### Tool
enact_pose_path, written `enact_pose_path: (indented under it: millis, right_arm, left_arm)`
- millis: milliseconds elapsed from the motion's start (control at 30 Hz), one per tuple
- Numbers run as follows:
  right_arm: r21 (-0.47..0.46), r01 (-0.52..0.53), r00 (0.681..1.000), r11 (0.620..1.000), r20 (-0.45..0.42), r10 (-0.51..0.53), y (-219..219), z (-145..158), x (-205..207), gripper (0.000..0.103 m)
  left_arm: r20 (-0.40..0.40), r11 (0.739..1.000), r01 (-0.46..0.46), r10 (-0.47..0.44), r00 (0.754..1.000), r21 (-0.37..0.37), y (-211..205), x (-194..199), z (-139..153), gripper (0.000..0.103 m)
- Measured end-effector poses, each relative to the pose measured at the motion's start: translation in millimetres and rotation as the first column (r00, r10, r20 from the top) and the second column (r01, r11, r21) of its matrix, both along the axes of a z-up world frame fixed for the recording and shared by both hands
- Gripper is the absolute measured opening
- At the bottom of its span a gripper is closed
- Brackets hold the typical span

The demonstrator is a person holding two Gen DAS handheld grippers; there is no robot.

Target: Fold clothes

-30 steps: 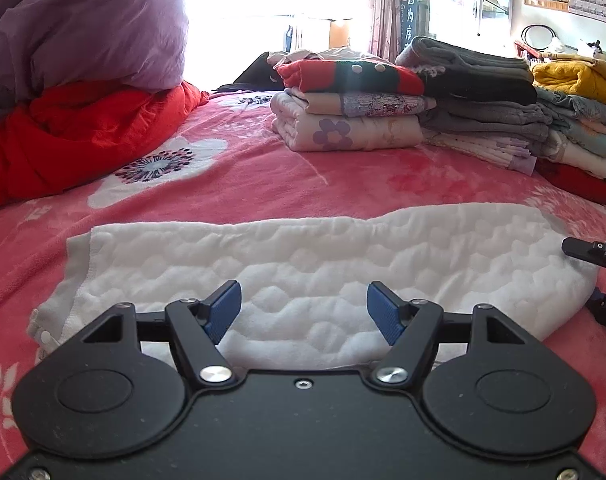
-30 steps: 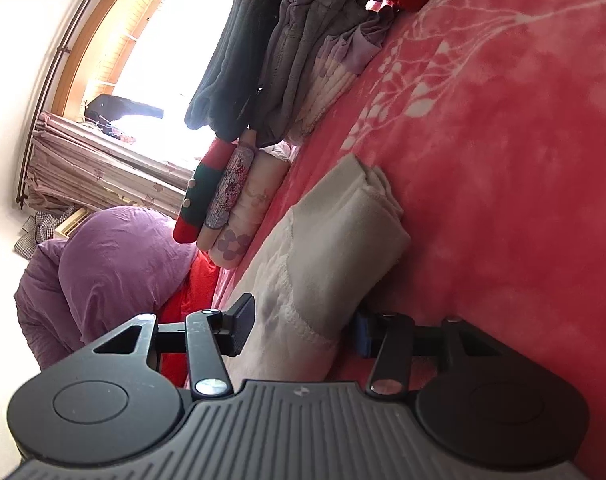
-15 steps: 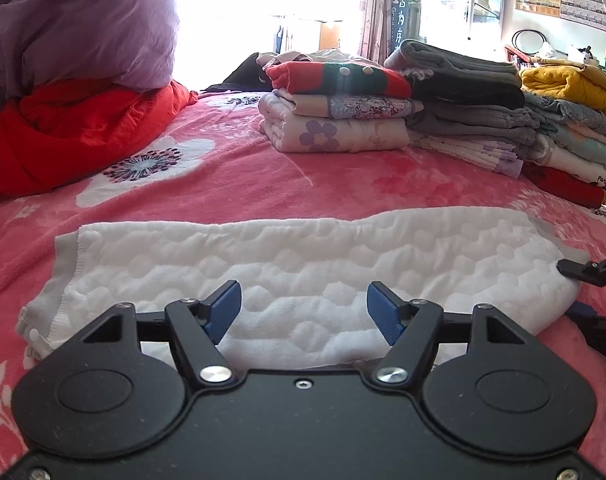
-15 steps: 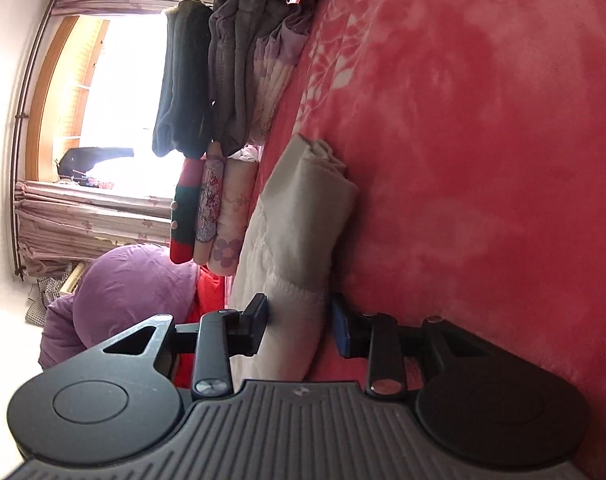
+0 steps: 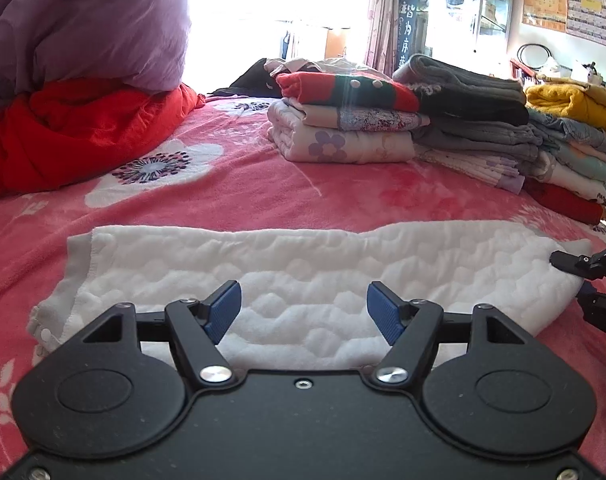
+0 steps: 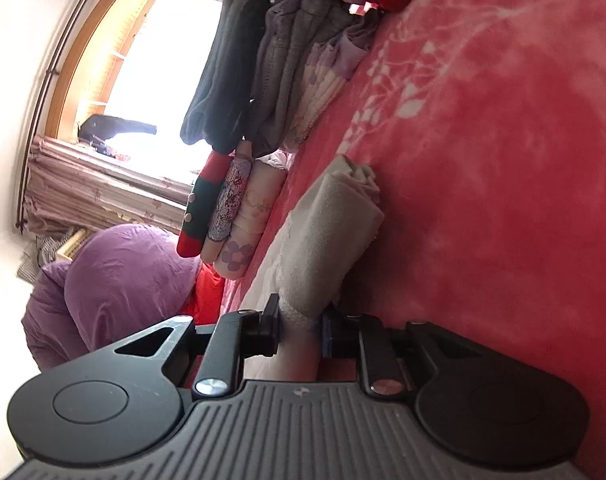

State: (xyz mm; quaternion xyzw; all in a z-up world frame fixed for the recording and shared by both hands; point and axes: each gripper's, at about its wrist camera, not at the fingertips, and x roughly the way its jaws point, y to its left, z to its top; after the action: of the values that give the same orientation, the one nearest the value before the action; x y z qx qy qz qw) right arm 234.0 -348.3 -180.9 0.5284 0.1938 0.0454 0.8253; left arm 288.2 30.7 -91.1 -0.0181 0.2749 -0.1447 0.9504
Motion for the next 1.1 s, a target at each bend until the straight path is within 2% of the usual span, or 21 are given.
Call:
enact_pose_path:
  millis: [100, 233, 367, 467, 567, 633, 767, 867, 900, 967, 1100]
  right_arm:
    - [-0.122, -0.012, 0.999, 0.992, 0.039, 0.017, 11.5, 30.5, 1.4, 0.021]
    - [-0.276, 0.006, 0.992, 0.961, 0.119, 0.028, 41.4, 75.9, 2.3, 0.021]
    - [-0.449, -0.007, 0.976, 0.894, 0.191, 0.103, 90.5, 113.7, 9.3, 0.021]
    - [-0.56, -0.04, 0.957, 0.827, 0.216, 0.193, 132.9, 132.4, 18.6, 0.019]
    - [-0.65, -0.065, 0.937, 0.757, 0.222, 0.271, 174.5, 143.8, 27.1, 0.018]
    - [-0.703, -0.078, 0.924, 0.706, 0.215, 0.316, 202.8, 146.5, 32.9, 0.018]
    - [-0.806, -0.11, 0.897, 0.581, 0.172, 0.407, 260.0, 143.1, 44.1, 0.018]
    - [-0.891, -0.132, 0.872, 0.434, 0.104, 0.479, 310.3, 133.4, 50.4, 0.017]
    - [-0.92, -0.131, 0.862, 0.368, 0.077, 0.5, 327.9, 127.4, 49.3, 0.017]
    - [-0.96, -0.125, 0.842, 0.251, 0.032, 0.539, 355.8, 114.2, 48.8, 0.017]
    - [-0.995, -0.087, 0.817, 0.048, -0.044, 0.575, 396.5, 89.1, 39.0, 0.017]
  left_arm:
    - [0.002, 0.998, -0.043, 0.043, 0.999, -0.053, 19.2, -0.6, 5.4, 0.07]
    - [-0.01, 0.985, -0.081, 0.08, 0.997, -0.151, 51.0, -3.6, 9.6, 0.07]
    - [-0.036, 0.954, -0.129, 0.124, 0.992, -0.271, 89.6, -6.1, 12.9, 0.07]
    - [-0.059, 0.904, -0.169, 0.158, 0.986, -0.393, 118.9, -5.9, 16.5, 0.07]
    - [-0.096, 0.819, -0.201, 0.177, 0.98, -0.538, 145.1, -5.0, 15.8, 0.07]
    - [-0.123, 0.761, -0.224, 0.188, 0.974, -0.608, 159.6, -4.5, 13.1, 0.07]
    - [-0.176, 0.633, -0.268, 0.205, 0.963, -0.726, 188.9, -4.4, 6.0, 0.07]
    - [-0.209, 0.521, -0.292, 0.212, 0.955, -0.802, 210.8, -6.7, -0.5, 0.07]
    - [-0.218, 0.494, -0.299, 0.215, 0.952, -0.816, 216.3, -7.6, -2.0, 0.07]
    - [-0.232, 0.464, -0.311, 0.22, 0.948, -0.829, 223.9, -9.1, -3.6, 0.07]
    - [-0.26, 0.453, -0.332, 0.215, 0.941, -0.827, 228.6, -9.1, -6.0, 0.07]
